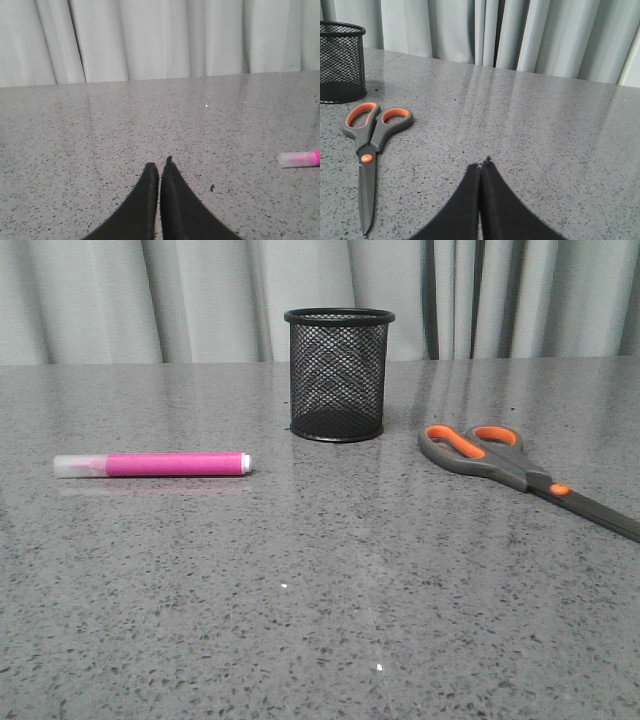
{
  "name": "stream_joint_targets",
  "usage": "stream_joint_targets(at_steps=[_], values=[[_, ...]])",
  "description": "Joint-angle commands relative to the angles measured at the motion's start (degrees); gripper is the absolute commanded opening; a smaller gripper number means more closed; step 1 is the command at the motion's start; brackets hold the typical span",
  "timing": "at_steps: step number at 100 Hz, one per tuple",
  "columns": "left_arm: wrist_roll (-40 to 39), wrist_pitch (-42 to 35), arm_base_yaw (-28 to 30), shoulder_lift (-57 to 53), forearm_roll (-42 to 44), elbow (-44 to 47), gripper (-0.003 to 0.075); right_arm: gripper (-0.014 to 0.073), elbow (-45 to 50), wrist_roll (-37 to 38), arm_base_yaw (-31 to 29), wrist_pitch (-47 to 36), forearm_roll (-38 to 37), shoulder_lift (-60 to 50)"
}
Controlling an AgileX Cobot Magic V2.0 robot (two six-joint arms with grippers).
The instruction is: Put pen and scissors into bin
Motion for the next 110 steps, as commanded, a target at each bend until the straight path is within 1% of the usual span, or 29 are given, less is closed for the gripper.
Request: stream_joint_targets(at_steps=[1,16,30,49,57,65,74,84,100,110], values=[[-0.45,-4.59,-0.08,-1.89,-2.58,2.54,-0.0019,-0.0058,0.78,-0.06,0.01,-4.85,-0.5,-1.06],[-0.45,-4.59,-0.08,-1.89,-8.32,2.54,-0.0019,-0.0058,0.78,-0.06,0.01,-5.49,3.15,-1.06],[-0.45,-4.59,-0.08,-1.89,-15.61,2.54,-0.0019,-0.0058,0.78,-0.06,0.01,-8.99,11.44,-1.06],[-0.45,-5.88,-0.08,-1.89,-31.17,2.54,-0.0019,-0.0058,0.78,-0.06,0.01,-12.38,23.98,-1.06],[-0.45,-5.88,-0.08,-1.89,-39.82,2.18,-0.0019,-0.0057,0.45,-0.06,0.01,-12.91,29.71,-1.06],[-0.45,-5.64,-0.08,-1.89,-43.36,1.33,-0.002,-0.0052,-0.62,-0.06,0.01,-11.66,32.31,-1.06],[-0.33,-4.78,-0.08,-1.68,-43.11,-0.8,-0.002,-0.0046,-3.24,-0.06,0.01,-7.61,32.31,-0.15],[0.26,-2.03,-0.08,-0.25,-39.92,-4.85,-0.002,-0.0046,-7.12,-0.06,0.01,-3.35,32.31,3.45],[0.26,6.43,-0.08,7.03,-27.83,-14.95,-0.002,-0.0046,-15.42,-0.29,0.01,3.5,30.91,15.25],[0.26,13.22,-0.08,14.16,-21.6,-22.42,-0.0019,-0.0047,-21.81,-0.9,0.01,9.63,27.64,24.25]])
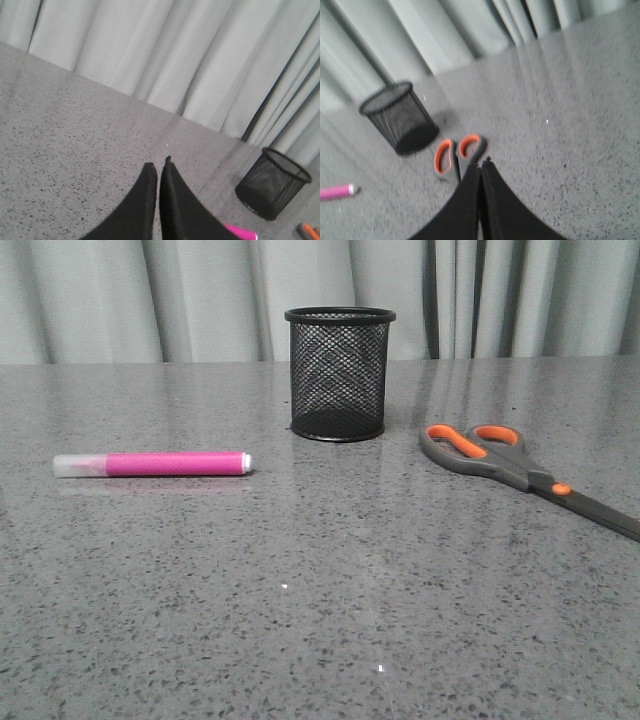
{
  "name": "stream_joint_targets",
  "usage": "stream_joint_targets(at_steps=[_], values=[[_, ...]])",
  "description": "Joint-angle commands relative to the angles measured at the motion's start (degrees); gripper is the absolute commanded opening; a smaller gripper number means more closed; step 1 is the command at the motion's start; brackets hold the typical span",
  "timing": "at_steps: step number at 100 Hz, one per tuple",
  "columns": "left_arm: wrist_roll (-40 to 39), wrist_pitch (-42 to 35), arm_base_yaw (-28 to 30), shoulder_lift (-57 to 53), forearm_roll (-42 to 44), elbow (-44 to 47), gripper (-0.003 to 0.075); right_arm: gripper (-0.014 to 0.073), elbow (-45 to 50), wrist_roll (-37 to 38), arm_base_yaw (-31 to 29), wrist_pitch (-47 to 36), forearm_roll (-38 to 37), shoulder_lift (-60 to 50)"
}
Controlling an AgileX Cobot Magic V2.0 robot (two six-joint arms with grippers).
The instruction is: Put pen and scissors into bin
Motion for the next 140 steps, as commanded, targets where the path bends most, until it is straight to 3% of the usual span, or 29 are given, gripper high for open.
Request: stream_joint_targets(at_steps=[1,21,39,51,58,66,73,97,123,140], values=[[0.3,3.1,-0.08,6.2,5.4,-7.09,-0.0019,-0.0047,-6.8,-1.02,0.01,2.05,-2.43,8.22],[4.22,14.05,-0.08,18.2,7.33,-17.18,-0.0019,-0.0048,-17.08,-2.08,0.01,9.3,-3.07,21.57],[8.62,15.52,-0.08,24.53,3.78,-20.02,-0.001,-0.0013,-20.01,-5.1,0.13,11.1,-3.07,25.08],[16.01,15.41,-0.08,27.35,-3.84,-21.31,0.0097,0.0181,-20.07,-5.33,0.13,11.2,-3.07,25.18],[19.28,15.32,-0.08,29.13,-7.9,-21.9,0.02,0.0323,-20.07,-5.33,0.13,11.34,-3.07,25.18],[22.98,15.44,-0.08,31.55,-12.26,-22.42,0.0316,0.0414,-20.07,-5.43,0.13,11.34,-3.07,25.18],[28.24,15.95,-0.08,33.68,-16.63,-22.45,0.0353,0.0412,-20.07,-6.44,0.13,11.59,-3.07,25.18],[51.82,24.33,-0.08,45.47,-27.71,-26.6,0.0344,0.0412,-20.07,-7.61,0.13,11.98,-3.07,25.18],[69.61,39.23,-1.7,63.43,-25.5,-39.19,0.0345,0.0412,-20.07,-8.98,0.13,11.98,-3.07,25.18],[73.39,40.79,-8.4,73.71,-15.76,-48.21,0.0344,0.0412,-20.07,-9.34,0.13,11.98,-3.07,25.18]])
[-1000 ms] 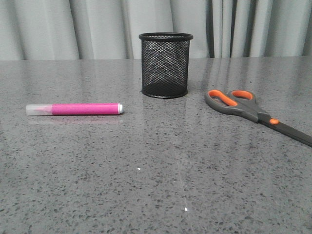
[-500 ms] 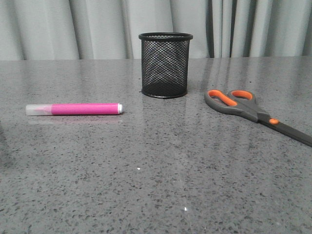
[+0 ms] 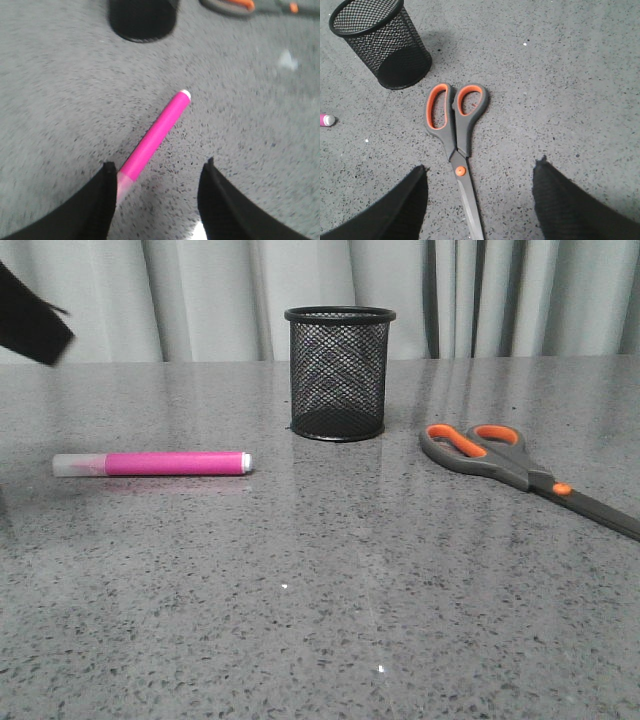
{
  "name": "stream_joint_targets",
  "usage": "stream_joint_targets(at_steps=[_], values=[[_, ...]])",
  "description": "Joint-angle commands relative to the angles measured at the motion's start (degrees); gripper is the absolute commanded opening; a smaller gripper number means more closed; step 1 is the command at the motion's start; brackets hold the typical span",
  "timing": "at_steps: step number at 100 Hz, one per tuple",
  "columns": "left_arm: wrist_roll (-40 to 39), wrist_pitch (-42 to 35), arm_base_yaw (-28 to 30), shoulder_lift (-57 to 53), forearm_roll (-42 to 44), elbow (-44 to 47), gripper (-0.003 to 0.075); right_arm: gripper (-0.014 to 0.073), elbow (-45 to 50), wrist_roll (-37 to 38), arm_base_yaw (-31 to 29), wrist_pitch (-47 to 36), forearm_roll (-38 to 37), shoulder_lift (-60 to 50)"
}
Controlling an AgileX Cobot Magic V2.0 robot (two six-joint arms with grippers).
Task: Put pen and scissors into bin
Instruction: 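Lower the left gripper onto the pink marker and close it, then lift the pink marker with the left gripper over the mesh cup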
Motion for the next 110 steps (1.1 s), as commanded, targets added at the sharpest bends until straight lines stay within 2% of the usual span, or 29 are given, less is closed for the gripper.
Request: stream_joint_targets(at_steps=[1,20,41,65,72,76,91,101,110], values=[[1.73,1.07,-3.92,3.06,3.15,-5.39,0.0345,0.0412,-2.1,-0.96,0.13,-2.96,0.33,0.12],[1.73,0.52,-11.24,10.72,13.66,-12.43,0.0345,0.0412,-2.1,-1.08,0.13,-2.85,0.33,0.12],[1.86,-0.57,-13.8,15.57,14.72,-15.78,0.0345,0.0412,-2.1,-1.08,0.13,-2.1,0.33,0.12],[1.86,-1.49,-14.04,18.48,16.08,-16.34,0.0334,0.0412,-2.1,-1.08,-0.7,-1.45,0.33,0.12],[1.86,-1.58,-14.04,18.53,16.95,-16.34,0.0295,0.0412,-2.1,-1.08,-0.7,-1.06,0.33,0.12],[1.86,-1.47,-14.04,18.53,18.1,-16.34,0.0246,0.0412,-2.1,-1.08,-0.7,-0.87,0.33,0.12],[1.86,1.61,-14.04,18.53,21.94,-16.34,-0.0021,0.0412,-2.1,-1.08,-0.7,-0.65,0.33,0.12],[1.01,3.32,-14.04,18.35,22.43,-16.93,-0.0019,0.0412,-2.1,-1.08,-0.7,-0.65,0.33,0.12],[-3.32,3.31,-14.04,17.59,22.17,-19.46,-0.0019,0.0412,-2.1,-1.08,-0.7,-0.48,0.33,0.12]])
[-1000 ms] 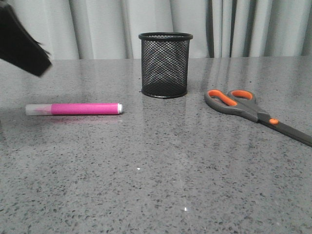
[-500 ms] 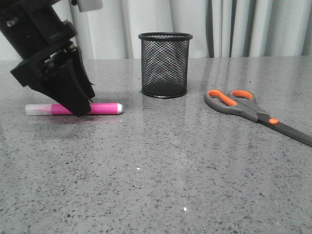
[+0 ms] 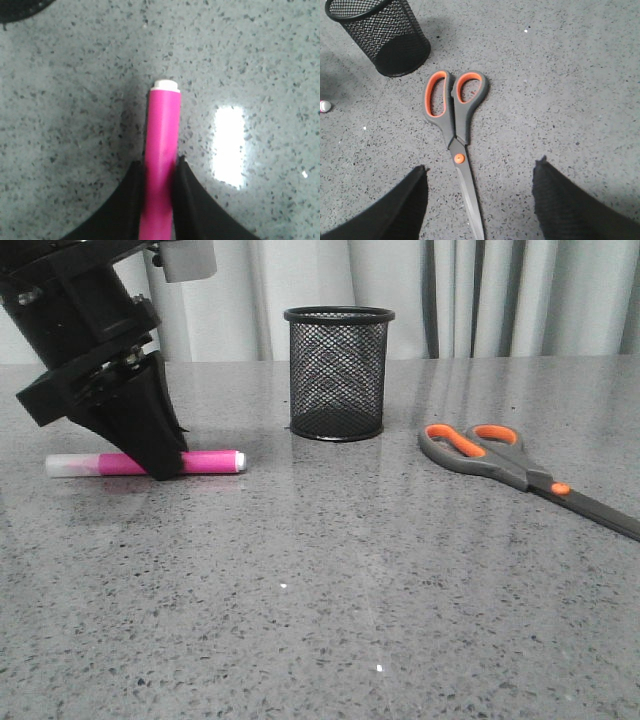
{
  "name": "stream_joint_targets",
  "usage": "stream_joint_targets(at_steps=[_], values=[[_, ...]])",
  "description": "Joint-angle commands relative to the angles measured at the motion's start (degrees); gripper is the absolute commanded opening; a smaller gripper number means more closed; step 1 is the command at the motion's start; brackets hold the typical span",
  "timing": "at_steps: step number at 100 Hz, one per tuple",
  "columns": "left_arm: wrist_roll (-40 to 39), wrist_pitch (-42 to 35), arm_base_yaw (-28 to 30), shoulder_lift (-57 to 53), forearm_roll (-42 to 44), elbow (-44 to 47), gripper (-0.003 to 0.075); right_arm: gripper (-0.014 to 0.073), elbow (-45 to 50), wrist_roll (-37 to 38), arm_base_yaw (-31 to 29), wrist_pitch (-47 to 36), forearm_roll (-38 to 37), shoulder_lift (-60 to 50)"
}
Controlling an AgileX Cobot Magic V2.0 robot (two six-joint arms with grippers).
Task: Put pen and scissors into bin
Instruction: 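Lift the pink marker with the left gripper over the mesh cup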
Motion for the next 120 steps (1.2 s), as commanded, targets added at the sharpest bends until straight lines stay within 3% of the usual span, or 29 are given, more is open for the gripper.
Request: stream_joint_targets(at_steps=[1,15,26,43,50,60,78,120], values=[[-3.57,0.92,-0.31,-3.11,0.27,-3.2,-0.0019,0.0412,-2.1,-0.71,-0.34,-2.65,0.46,0.12],[-4.13,-0.54,0.08,-6.85,-7.34,-9.66,-0.0019,0.0412,-2.1,-0.71,-0.34,-2.55,0.46,0.12],[-4.13,-7.56,0.39,-10.14,-17.49,-13.74,-0.0019,0.0412,-2.1,-0.71,-0.34,-2.27,0.46,0.12],[4.02,-14.83,-0.75,-8.99,-47.04,-14.73,-0.0019,0.0412,-2.1,-0.71,-0.34,-2.17,0.46,0.12],[7.38,-18.72,-2.56,-6.91,-54.14,-14.73,-0.0019,0.0412,-2.1,-0.71,-0.34,-2.14,0.46,0.12],[8.16,-25.76,-4.93,-3.67,-58.49,-14.73,-0.0019,0.0412,-2.1,-0.71,-0.34,-1.22,0.46,0.12],[12.78,-25.95,-7.12,1.94,-66.08,-14.73,-0.0019,0.0412,-2.1,-0.71,-0.34,-0.79,0.46,0.12],[13.5,-23.24,-8.3,8.18,-63.3,-14.73,-0.0018,0.0412,-2.1,-0.71,-0.34,-0.56,0.46,0.12]])
